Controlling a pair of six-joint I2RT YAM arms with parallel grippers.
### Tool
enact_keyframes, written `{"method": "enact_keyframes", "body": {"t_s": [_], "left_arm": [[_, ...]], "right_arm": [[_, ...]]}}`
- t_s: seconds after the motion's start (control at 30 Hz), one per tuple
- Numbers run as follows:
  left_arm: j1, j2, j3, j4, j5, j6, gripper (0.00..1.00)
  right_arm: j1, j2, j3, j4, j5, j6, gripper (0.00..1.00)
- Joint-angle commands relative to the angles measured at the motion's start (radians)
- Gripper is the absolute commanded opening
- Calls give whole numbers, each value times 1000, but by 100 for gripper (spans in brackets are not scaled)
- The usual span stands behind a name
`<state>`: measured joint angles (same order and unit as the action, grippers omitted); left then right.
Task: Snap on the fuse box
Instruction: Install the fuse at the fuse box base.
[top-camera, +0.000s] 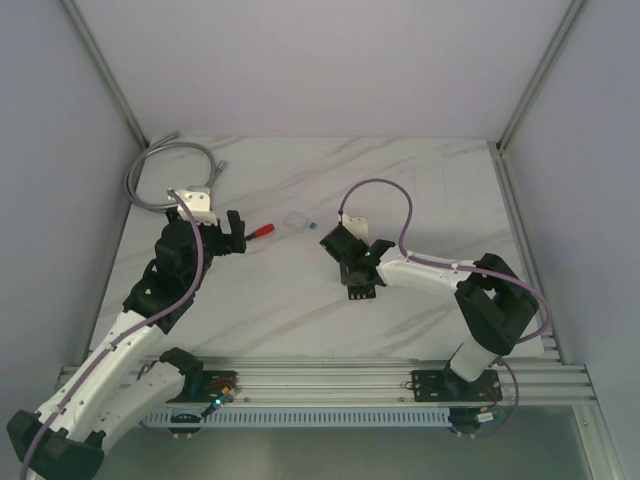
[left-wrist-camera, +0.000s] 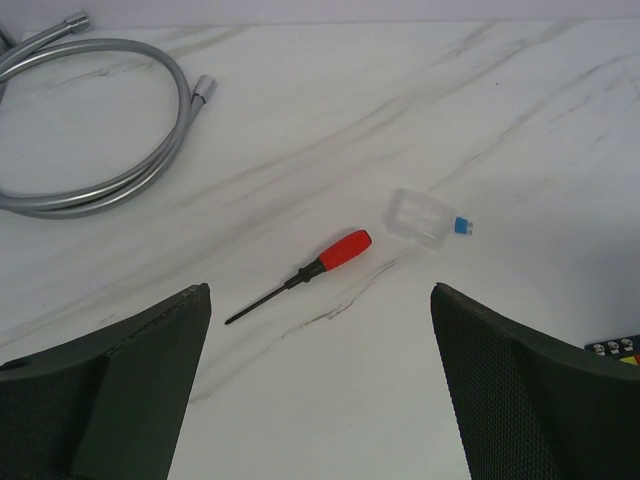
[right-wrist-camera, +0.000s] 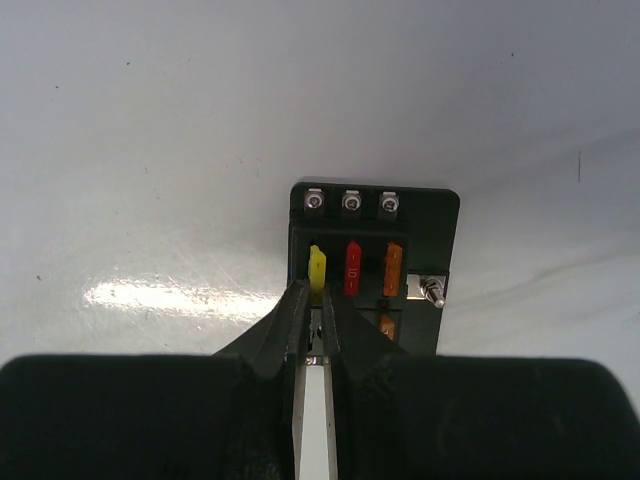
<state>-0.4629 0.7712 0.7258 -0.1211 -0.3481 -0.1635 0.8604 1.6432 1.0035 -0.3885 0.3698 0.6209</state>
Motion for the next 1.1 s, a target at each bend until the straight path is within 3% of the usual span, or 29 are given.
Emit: {"method": "enact_keyframes", "body": {"t_s": [0.0, 0.4, 1.07], "left_arm": [[7, -13, -7, 18, 9, -5, 100], [8, -15, -8, 18, 11, -5, 100], [10, -15, -6, 19, 15, -7, 100]], "right_arm": [[5, 22, 29, -13, 15, 16, 8], [4, 39, 44, -14, 13, 10, 26], [-5, -2, 126, -86, 54, 10, 35]]}}
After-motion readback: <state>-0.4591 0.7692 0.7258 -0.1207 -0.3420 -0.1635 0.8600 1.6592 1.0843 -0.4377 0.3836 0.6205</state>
